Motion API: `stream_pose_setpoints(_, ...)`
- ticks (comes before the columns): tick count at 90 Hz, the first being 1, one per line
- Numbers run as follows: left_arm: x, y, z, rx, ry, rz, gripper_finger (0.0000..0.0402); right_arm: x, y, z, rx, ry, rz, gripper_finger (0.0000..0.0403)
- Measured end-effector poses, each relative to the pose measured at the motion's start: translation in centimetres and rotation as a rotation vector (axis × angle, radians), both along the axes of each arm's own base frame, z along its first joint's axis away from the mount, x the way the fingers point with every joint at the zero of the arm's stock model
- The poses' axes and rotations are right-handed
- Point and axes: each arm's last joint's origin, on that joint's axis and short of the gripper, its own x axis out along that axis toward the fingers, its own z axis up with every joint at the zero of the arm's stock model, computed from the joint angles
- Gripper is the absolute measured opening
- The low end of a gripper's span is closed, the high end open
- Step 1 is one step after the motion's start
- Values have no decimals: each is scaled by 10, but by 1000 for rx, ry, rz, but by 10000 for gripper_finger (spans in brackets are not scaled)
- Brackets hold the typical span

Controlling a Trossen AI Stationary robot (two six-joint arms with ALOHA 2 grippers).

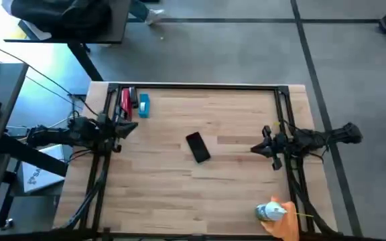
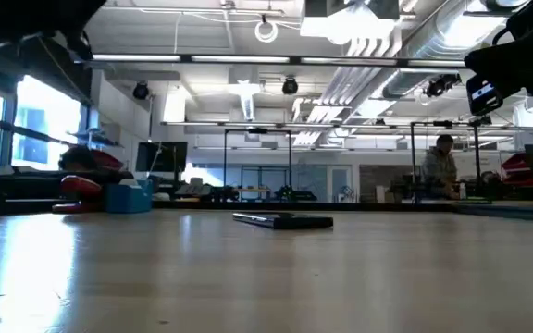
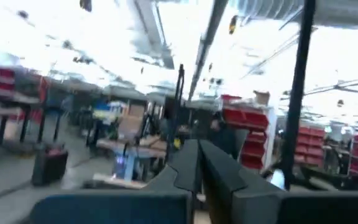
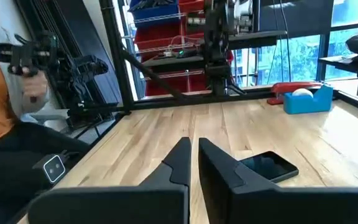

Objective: Apply microfiber cloth
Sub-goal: Spray the front and back of the black cellphone using the white spray bottle

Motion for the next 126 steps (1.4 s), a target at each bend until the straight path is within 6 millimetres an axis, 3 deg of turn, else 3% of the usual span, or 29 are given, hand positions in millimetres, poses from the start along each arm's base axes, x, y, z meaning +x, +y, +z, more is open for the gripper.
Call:
stream_pose_setpoints(15, 28, -8, -18, 87, 312, -191, 0, 0, 0, 0, 0, 0, 0, 0)
stream_pose_setpoints(26, 42, -16, -37, -31, 434, -300, 0, 0, 0, 0, 0, 0, 0, 0)
stream_pose_setpoints(35, 49, -27, -36, -164, 399, -397, 0, 0, 0, 0, 0, 0, 0, 0)
stream_pose_setpoints(46, 54, -43, -32, -161, 331, -468, 0, 0, 0, 0, 0, 0, 0, 0)
stream_pose_setpoints(76, 56, -63, -90, -96, 775, -117, 0, 0, 0, 0, 0, 0, 0, 0)
stream_pose_setpoints(88, 58, -70, -93, -168, 749, -74, 0, 0, 0, 0, 0, 0, 0, 0)
stream_pose_setpoints(100, 66, -75, -86, -218, 604, -11, 0, 0, 0, 0, 0, 0, 0, 0)
stream_pose_setpoints(113, 87, -74, -87, -171, 522, 72, 0, 0, 0, 0, 0, 0, 0, 0)
stream_pose_setpoints(126, 134, -69, -91, -171, 576, 41, 0, 0, 0, 0, 0, 0, 0, 0)
